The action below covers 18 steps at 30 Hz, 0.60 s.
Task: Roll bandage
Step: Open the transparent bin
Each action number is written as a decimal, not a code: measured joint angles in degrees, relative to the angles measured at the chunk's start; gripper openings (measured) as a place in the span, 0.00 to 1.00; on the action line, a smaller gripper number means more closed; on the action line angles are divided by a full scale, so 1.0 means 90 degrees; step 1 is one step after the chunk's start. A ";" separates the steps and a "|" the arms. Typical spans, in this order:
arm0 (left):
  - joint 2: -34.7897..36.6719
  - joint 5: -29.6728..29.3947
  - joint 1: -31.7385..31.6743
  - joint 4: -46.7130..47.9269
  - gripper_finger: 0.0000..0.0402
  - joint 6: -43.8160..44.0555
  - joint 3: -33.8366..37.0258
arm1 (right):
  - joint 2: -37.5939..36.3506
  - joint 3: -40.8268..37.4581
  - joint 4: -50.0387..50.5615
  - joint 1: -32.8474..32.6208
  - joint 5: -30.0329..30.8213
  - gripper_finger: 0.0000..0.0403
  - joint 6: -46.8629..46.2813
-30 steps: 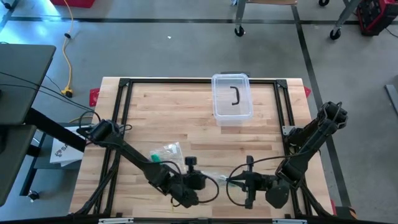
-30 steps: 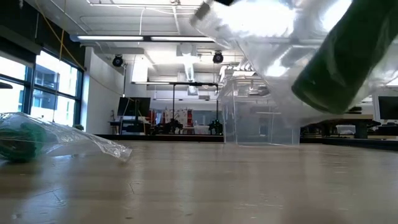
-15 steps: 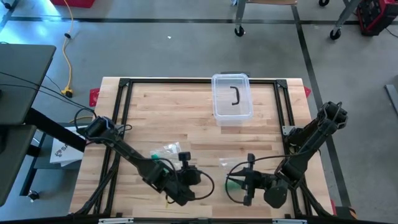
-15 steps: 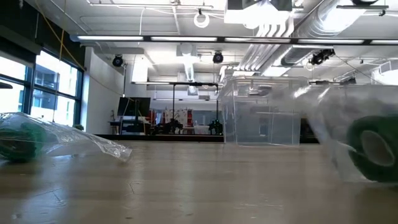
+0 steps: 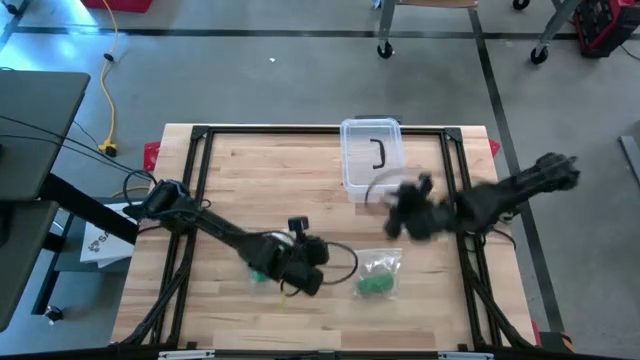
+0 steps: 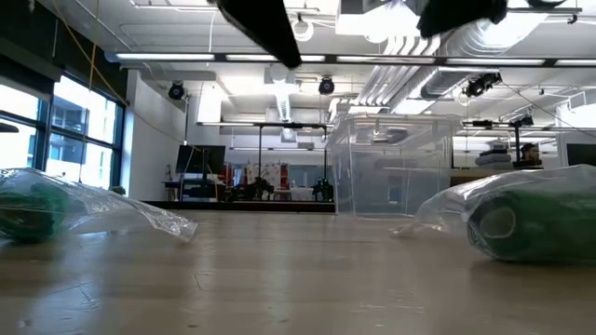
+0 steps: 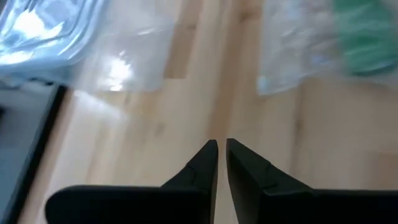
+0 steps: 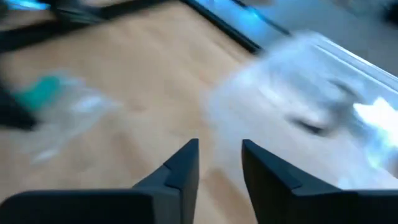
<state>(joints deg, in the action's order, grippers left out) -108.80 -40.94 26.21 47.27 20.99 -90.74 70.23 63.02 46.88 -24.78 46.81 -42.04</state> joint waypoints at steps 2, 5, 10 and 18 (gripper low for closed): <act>0.0001 -0.0153 -0.0240 -0.0043 0.06 -0.0062 0.0220 | -0.0344 0.0000 0.0535 0.0932 -0.0486 0.30 0.0015; -0.0002 -0.0459 -0.0685 -0.0053 0.04 0.0036 0.0607 | -0.0604 -0.0069 0.1059 0.2341 -0.1120 0.33 0.0330; -0.0011 -0.1219 -0.1320 -0.0140 0.01 0.0453 0.1257 | -0.0468 -0.0601 0.0552 0.3956 -0.2542 0.33 0.1656; 0.0122 -0.1973 -0.1278 -0.0081 0.00 0.0324 0.1374 | 0.0104 -0.0686 -0.0755 0.3827 -0.6201 0.33 0.1697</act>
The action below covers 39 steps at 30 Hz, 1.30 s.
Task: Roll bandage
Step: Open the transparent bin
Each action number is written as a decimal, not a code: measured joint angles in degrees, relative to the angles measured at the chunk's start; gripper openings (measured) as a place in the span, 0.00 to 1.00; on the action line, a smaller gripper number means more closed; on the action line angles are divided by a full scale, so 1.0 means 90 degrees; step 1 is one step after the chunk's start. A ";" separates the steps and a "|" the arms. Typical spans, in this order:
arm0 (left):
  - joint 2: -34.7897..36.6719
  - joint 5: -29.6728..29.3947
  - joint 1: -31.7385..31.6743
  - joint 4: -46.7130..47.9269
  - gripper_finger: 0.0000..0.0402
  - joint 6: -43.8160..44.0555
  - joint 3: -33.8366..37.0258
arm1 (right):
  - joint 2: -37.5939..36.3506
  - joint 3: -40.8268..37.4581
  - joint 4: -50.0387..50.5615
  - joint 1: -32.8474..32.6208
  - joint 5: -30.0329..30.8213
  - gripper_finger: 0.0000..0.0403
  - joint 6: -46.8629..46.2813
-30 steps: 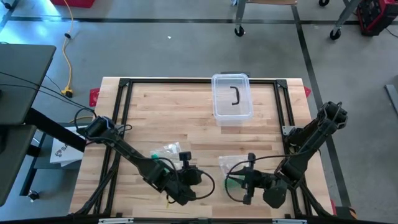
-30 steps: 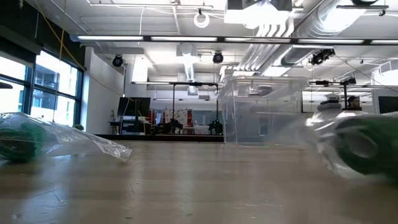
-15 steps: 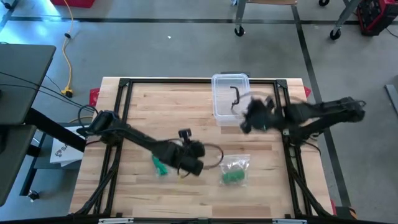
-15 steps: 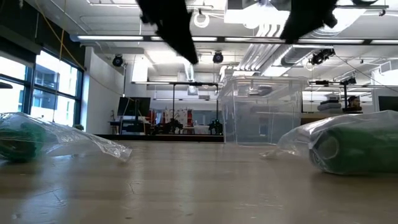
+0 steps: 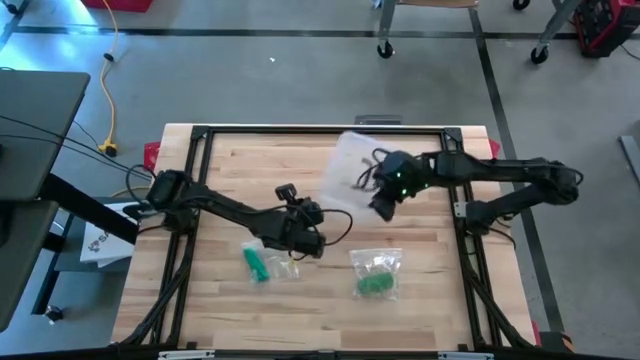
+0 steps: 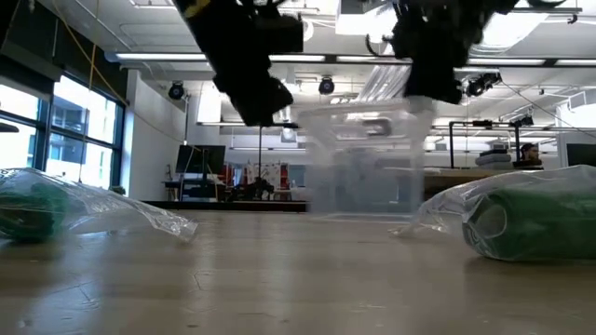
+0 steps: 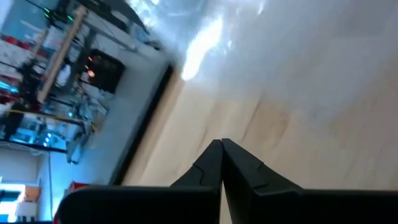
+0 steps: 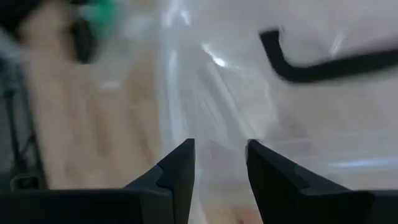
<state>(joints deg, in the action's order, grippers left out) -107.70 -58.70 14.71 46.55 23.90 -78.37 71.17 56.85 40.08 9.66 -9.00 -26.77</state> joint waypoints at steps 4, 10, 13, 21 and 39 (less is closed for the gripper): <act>0.0413 -0.0330 0.0247 0.0155 0.00 0.0003 -0.0001 | -0.0195 0.0584 -0.0730 -0.0462 0.0175 0.33 0.0910; 0.1359 -0.0656 0.0409 0.0576 0.00 0.0001 -0.0007 | -0.0136 0.0835 -0.0633 -0.0861 0.1886 0.33 0.3361; 0.1854 -0.0515 0.0186 0.0602 0.00 -0.0038 -0.0007 | -0.0035 0.0861 -0.0396 -0.0887 0.2562 0.33 0.4238; 0.2481 0.1985 -0.1649 -0.0106 0.00 -0.1652 0.0004 | 0.0537 0.0854 0.0225 -0.0569 0.2543 0.41 0.5794; 0.0873 0.5942 -0.3255 -0.3664 0.00 -0.2933 0.0574 | 0.1162 0.0873 0.0140 -0.0227 0.1627 0.49 0.8284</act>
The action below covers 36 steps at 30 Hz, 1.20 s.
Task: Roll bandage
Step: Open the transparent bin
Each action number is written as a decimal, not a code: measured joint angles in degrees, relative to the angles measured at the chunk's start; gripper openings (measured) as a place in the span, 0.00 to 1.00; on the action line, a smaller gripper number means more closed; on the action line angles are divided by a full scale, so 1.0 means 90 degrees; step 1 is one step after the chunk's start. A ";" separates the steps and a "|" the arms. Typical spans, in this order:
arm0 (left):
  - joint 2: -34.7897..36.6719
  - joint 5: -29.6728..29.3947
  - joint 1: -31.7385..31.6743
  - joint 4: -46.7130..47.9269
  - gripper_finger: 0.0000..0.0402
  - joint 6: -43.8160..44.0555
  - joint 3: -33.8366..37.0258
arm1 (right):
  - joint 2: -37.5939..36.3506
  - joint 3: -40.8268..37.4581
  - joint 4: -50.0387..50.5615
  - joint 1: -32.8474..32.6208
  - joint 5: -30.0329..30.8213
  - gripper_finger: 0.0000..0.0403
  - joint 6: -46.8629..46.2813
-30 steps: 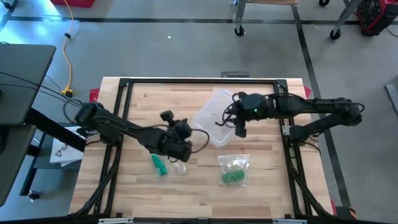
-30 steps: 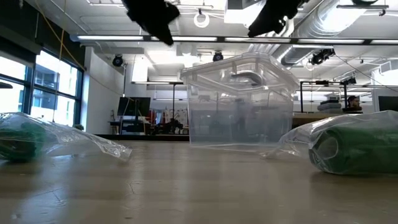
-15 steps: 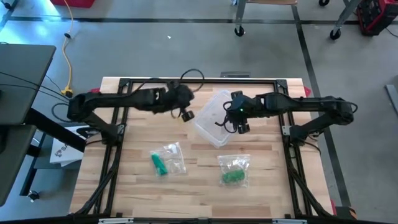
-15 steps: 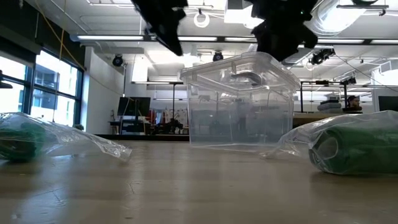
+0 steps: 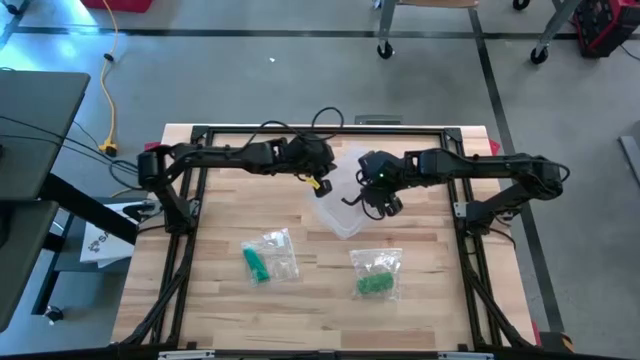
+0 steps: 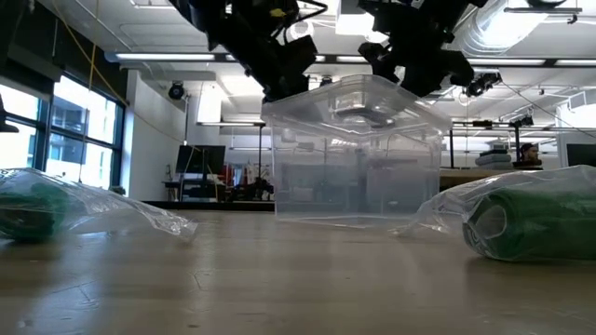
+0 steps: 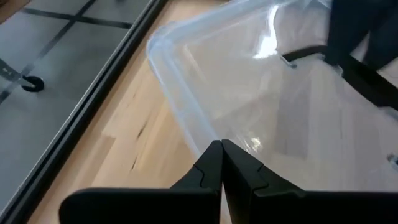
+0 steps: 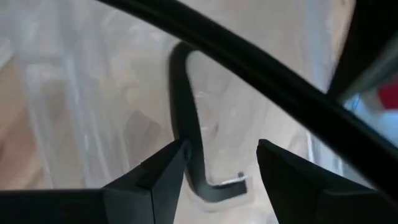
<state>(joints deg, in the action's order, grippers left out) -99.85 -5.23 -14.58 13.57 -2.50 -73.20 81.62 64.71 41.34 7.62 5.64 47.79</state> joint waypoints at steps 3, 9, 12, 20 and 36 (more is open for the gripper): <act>-0.0167 0.0002 0.0002 -0.0044 0.00 0.0102 -0.0010 | 0.0001 0.0000 0.0064 -0.0179 0.0043 0.49 0.0722; -0.0214 0.0002 0.0007 -0.0165 0.00 0.0207 0.0008 | -0.0012 -0.0019 -0.0238 -0.0577 0.0341 0.49 0.0774; -0.0222 0.0012 0.0007 -0.0264 0.00 0.0208 0.0011 | 0.0003 -0.0019 -0.0287 -0.0598 0.0165 0.49 0.0486; -0.0234 -0.0041 0.0073 -0.0409 0.00 0.0417 0.0021 | 0.0373 0.0000 -0.0468 -0.0338 -0.0156 0.49 -0.0303; -0.0244 0.0192 0.0211 -0.0197 0.00 0.0500 0.0028 | 0.0495 -0.0056 -0.1983 -0.1781 0.4793 0.49 -0.0444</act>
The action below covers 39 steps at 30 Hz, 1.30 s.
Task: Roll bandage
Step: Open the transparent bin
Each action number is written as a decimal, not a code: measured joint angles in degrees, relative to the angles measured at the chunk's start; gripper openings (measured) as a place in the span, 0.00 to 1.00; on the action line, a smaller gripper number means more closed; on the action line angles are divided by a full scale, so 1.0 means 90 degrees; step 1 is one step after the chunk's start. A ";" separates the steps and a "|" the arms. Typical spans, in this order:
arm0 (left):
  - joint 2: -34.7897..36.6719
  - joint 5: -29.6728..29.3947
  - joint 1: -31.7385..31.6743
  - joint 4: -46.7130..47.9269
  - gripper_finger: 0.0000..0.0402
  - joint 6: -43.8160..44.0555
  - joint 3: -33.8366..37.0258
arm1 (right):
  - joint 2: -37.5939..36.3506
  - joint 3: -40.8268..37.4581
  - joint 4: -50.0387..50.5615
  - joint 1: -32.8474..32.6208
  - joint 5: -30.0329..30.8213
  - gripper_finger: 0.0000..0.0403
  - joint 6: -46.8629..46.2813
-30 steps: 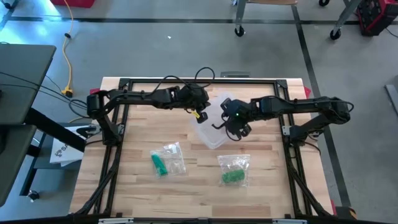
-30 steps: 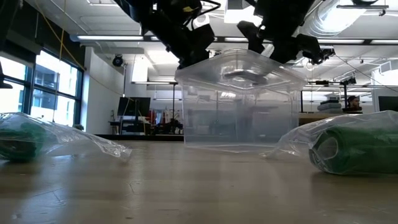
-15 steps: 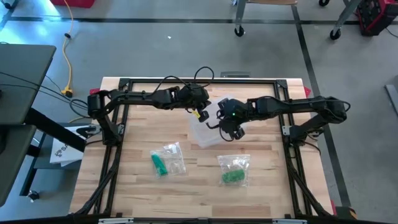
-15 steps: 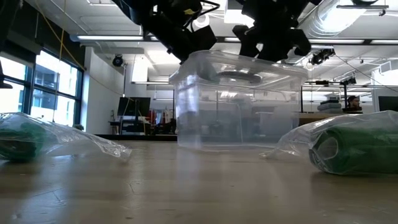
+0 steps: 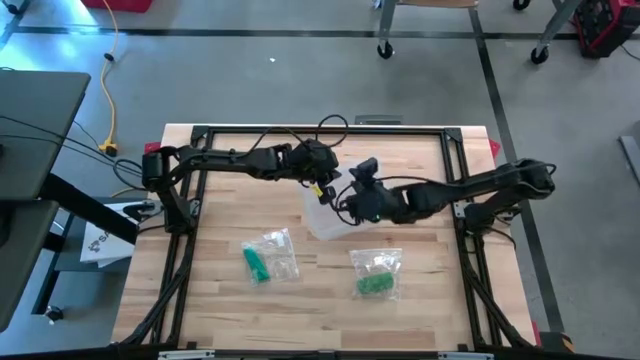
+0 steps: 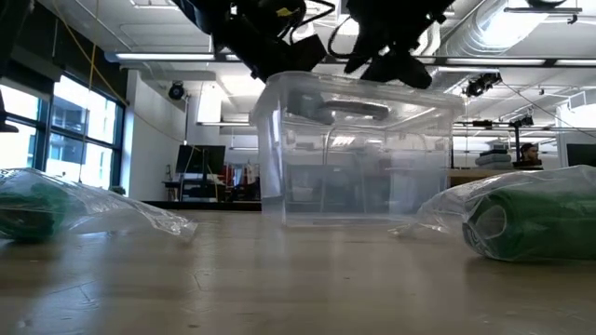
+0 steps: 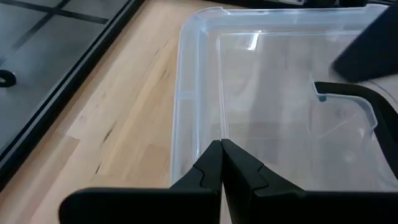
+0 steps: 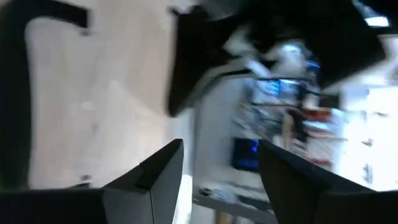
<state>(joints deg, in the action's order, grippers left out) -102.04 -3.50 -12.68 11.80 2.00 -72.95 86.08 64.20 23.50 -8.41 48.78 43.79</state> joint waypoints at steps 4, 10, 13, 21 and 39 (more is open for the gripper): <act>0.0000 -0.0028 0.0053 -0.0003 0.00 -0.0019 0.0000 | -0.0187 0.0001 0.0018 -0.0239 0.0471 0.49 -0.0260; 0.0405 -0.0100 0.0201 0.0301 0.00 -0.0198 -0.0040 | -0.1178 0.0013 0.1140 -0.0257 -0.1206 0.49 -0.1609; 0.0742 0.0031 0.0317 0.0275 0.00 -0.0211 -0.0220 | -0.1698 0.0024 0.1735 -0.0256 -0.2333 0.49 -0.2519; 0.0695 0.1457 0.0833 0.0638 0.00 0.0107 -0.0676 | -0.1837 -0.0184 0.2253 -0.1366 -0.3808 0.49 -0.4549; -0.1164 0.1426 0.0980 0.4236 0.21 0.0495 -0.3905 | -0.1183 -0.0454 0.2228 -0.2334 -0.2784 0.49 -0.6042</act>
<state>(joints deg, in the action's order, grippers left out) -112.52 9.34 -3.86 49.93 6.46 -108.09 75.44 60.12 43.55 -29.41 23.73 -10.59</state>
